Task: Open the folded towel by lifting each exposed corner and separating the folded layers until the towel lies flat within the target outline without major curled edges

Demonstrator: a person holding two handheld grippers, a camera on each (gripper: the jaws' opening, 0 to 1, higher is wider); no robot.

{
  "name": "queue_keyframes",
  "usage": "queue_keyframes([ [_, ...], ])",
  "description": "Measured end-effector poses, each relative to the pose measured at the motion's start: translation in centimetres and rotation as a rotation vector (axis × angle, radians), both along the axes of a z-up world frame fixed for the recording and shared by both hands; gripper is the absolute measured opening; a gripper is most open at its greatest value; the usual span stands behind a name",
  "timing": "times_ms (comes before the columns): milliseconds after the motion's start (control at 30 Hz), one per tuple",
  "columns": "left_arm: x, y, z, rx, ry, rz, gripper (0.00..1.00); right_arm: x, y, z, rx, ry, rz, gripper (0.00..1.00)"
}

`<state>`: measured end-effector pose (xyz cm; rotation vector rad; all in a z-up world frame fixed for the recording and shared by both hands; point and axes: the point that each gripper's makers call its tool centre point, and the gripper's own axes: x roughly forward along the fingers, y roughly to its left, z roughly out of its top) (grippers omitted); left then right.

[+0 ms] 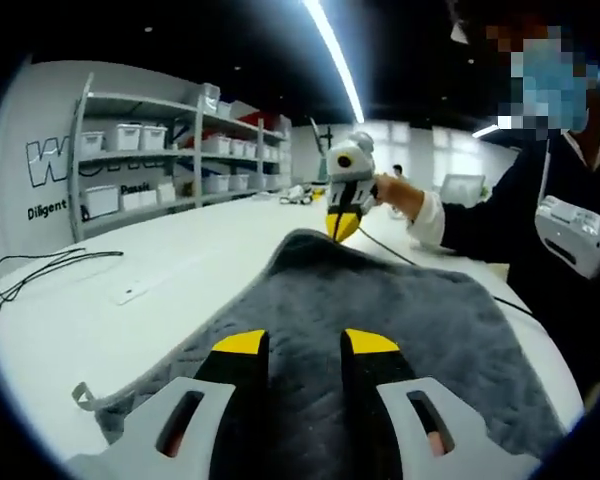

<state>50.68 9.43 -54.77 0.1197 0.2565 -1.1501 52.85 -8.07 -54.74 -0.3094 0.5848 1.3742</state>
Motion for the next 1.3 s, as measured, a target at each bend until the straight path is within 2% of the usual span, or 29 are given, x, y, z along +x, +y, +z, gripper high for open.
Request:
queue_keyframes([
  [67,0.6,-0.1,0.7,-0.053,0.01,0.028,0.28,-0.4,0.4,0.0,-0.016,0.004,0.004,0.0],
  [133,0.9,-0.1,1.0,-0.092,0.032,0.058,0.27,-0.6,0.8,0.1,-0.029,-0.039,0.02,0.0],
  [233,1.1,-0.4,1.7,-0.159,0.06,0.079,0.25,-1.1,1.4,0.5,-0.029,-0.057,0.028,0.0],
  [467,1.7,-0.8,2.7,-0.32,0.2,0.136,0.25,-1.2,2.5,1.8,-0.039,-0.123,0.027,0.0],
  [733,1.6,-1.1,2.9,-0.341,0.243,0.129,0.25,-1.5,3.7,2.4,-0.064,-0.195,0.012,0.0],
  [833,1.0,-1.8,2.9,-0.363,0.278,0.113,0.25,-1.3,4.5,2.5,-0.078,-0.262,-0.003,0.0],
  [933,0.8,-2.1,3.0,-0.371,0.287,0.104,0.25,-1.6,5.5,2.6,-0.085,-0.311,0.002,0.0],
  [1067,0.8,-2.5,2.7,-0.38,0.31,0.105,0.25,-2.3,6.7,3.0,-0.07,-0.335,0.011,0.0],
  [1300,0.8,-2.9,2.3,-0.395,0.352,0.105,0.22,-2.9,7.8,2.7,-0.086,-0.377,0.032,0.0],
])
